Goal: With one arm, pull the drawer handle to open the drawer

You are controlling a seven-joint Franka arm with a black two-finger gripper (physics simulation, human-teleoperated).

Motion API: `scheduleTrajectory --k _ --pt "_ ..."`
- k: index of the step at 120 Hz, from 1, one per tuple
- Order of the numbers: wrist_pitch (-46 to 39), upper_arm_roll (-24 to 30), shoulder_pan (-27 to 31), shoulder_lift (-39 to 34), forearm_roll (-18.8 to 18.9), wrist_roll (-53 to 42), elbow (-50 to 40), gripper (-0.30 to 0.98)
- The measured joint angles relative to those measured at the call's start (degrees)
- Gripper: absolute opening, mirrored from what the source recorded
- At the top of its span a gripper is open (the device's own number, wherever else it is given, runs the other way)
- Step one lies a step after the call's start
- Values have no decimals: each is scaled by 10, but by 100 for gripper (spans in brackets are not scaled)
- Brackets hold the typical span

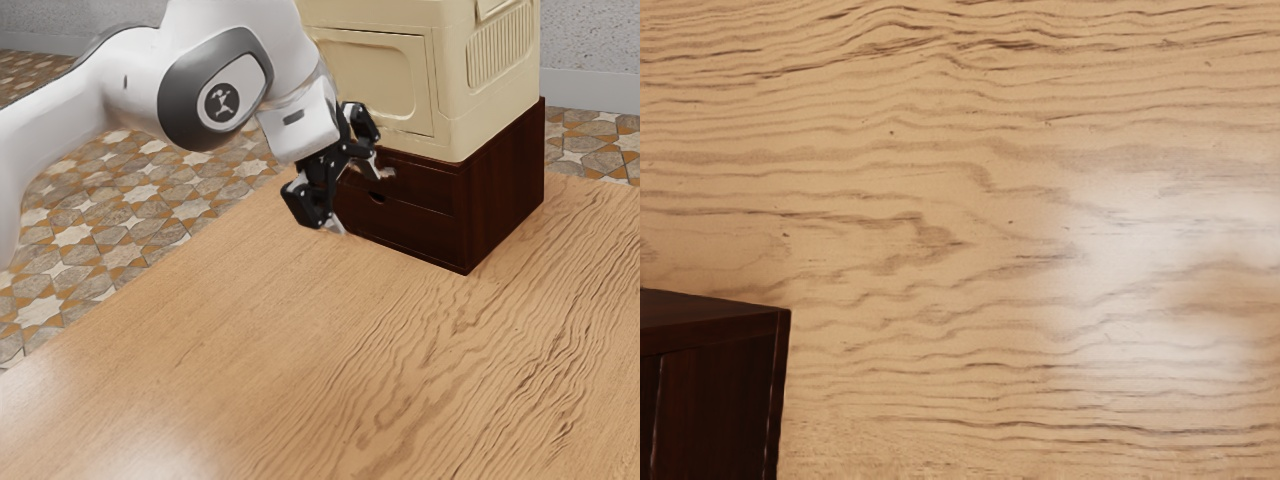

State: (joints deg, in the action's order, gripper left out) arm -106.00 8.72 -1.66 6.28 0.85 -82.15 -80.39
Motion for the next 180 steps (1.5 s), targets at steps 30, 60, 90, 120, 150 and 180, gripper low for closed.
scheduleTrajectory --k 30,60,90,120,150,180 --pt "-58 -27 55 -17 30 3 -58 61" --pt "-99 -43 43 -27 34 2 -91 60" --pt "-133 -104 56 -23 44 -6 -100 56" --pt "-171 -108 53 22 47 -25 -88 49" --pt "-189 -108 79 31 39 -39 -76 42" --pt "-195 -107 78 63 32 -49 -48 37"
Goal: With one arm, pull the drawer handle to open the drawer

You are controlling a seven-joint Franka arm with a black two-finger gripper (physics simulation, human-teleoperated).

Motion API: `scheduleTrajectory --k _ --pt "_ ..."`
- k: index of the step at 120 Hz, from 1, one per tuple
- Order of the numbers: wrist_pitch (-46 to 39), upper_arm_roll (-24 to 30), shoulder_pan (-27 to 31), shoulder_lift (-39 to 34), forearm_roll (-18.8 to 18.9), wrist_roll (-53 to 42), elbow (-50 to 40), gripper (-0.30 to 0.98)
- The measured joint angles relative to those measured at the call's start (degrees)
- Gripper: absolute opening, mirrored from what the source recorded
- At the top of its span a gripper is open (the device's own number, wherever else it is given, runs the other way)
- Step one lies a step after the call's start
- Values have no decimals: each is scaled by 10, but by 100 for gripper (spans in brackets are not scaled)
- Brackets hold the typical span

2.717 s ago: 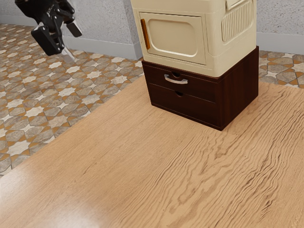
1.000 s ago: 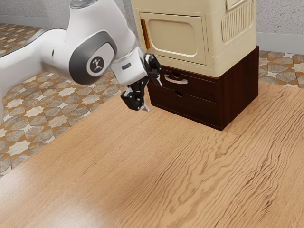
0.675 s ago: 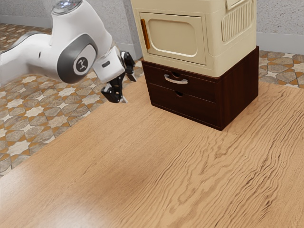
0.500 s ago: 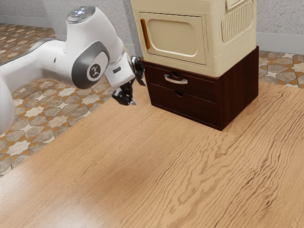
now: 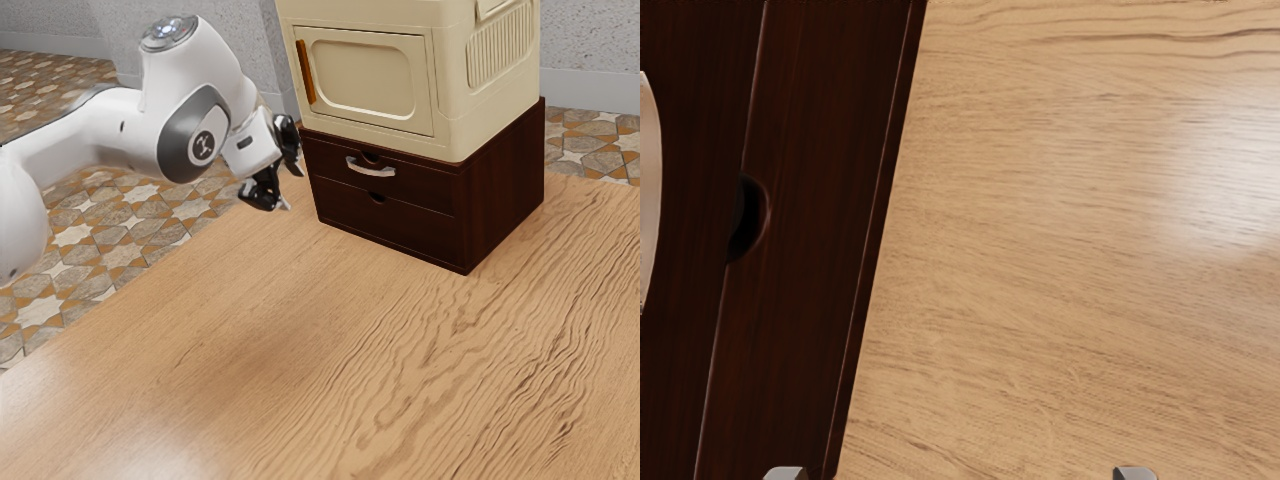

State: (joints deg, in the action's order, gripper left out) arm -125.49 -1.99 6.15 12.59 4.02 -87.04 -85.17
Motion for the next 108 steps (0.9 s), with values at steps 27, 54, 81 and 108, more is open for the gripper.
scheduleTrajectory --k 27,54,81,108 --pt "-3 4 1 52 -10 -6 68 35" --pt "-10 18 13 84 -25 -10 96 35" --pt "-12 29 19 112 -26 -13 128 35" --pt "-12 67 39 153 -24 -15 183 34"
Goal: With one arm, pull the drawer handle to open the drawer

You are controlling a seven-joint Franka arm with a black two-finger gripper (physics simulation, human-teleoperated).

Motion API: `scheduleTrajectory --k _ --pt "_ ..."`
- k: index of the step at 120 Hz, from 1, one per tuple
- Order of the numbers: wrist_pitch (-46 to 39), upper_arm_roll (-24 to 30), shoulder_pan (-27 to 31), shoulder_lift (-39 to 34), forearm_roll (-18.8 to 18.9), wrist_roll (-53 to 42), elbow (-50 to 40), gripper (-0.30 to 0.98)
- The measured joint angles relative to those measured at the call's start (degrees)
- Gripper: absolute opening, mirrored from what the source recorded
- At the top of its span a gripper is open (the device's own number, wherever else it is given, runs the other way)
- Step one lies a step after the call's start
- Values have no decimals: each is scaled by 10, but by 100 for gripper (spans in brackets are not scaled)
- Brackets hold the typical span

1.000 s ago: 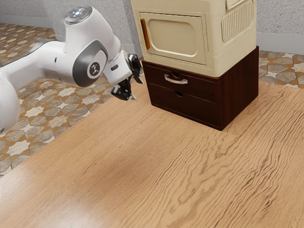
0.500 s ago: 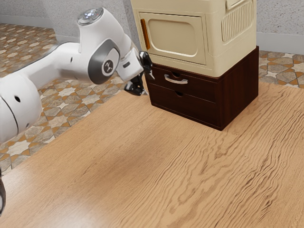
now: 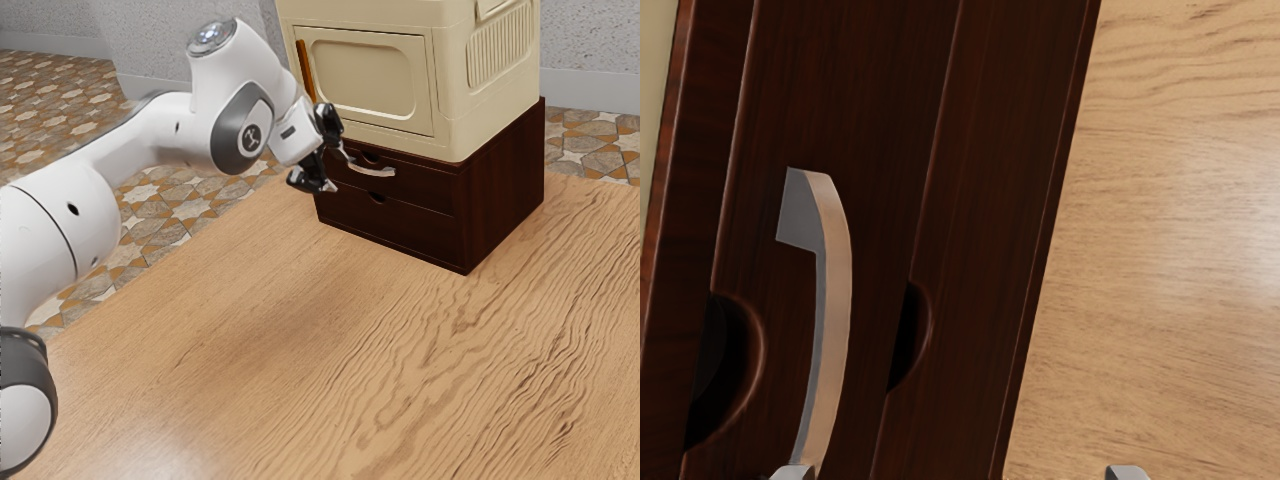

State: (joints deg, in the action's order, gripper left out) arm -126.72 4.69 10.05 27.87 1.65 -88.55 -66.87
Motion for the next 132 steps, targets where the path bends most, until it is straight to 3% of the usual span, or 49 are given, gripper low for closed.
scheduleTrajectory --k 132 --pt "-1 54 28 107 23 -7 123 33"
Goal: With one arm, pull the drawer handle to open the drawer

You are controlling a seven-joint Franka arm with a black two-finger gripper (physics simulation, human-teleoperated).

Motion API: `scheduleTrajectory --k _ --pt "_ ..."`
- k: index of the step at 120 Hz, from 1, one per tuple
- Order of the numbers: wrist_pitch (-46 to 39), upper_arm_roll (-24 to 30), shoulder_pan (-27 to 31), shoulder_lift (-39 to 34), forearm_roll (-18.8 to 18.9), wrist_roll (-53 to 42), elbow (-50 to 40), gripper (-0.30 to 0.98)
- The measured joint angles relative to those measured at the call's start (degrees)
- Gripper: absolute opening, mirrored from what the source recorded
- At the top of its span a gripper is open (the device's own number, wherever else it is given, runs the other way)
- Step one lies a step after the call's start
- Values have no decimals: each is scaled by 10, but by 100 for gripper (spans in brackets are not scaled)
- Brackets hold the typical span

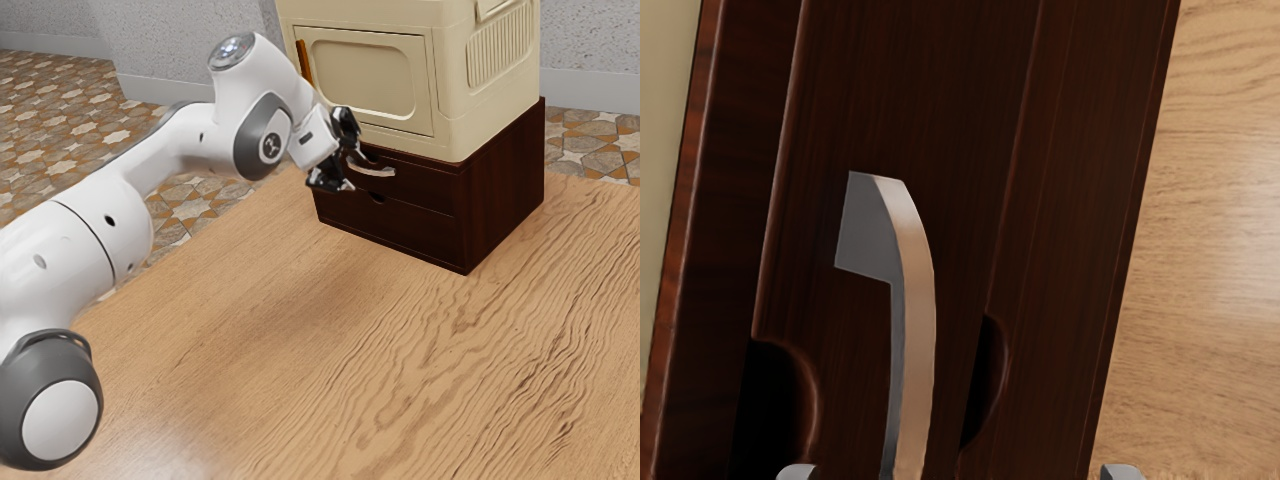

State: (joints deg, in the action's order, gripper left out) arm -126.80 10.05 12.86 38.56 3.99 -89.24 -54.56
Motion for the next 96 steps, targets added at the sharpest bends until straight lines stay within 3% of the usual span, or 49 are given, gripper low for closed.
scheduleTrajectory --k 68,96 --pt "-18 10 4 16 9 0 7 29" --pt "-23 12 4 17 9 0 7 16"
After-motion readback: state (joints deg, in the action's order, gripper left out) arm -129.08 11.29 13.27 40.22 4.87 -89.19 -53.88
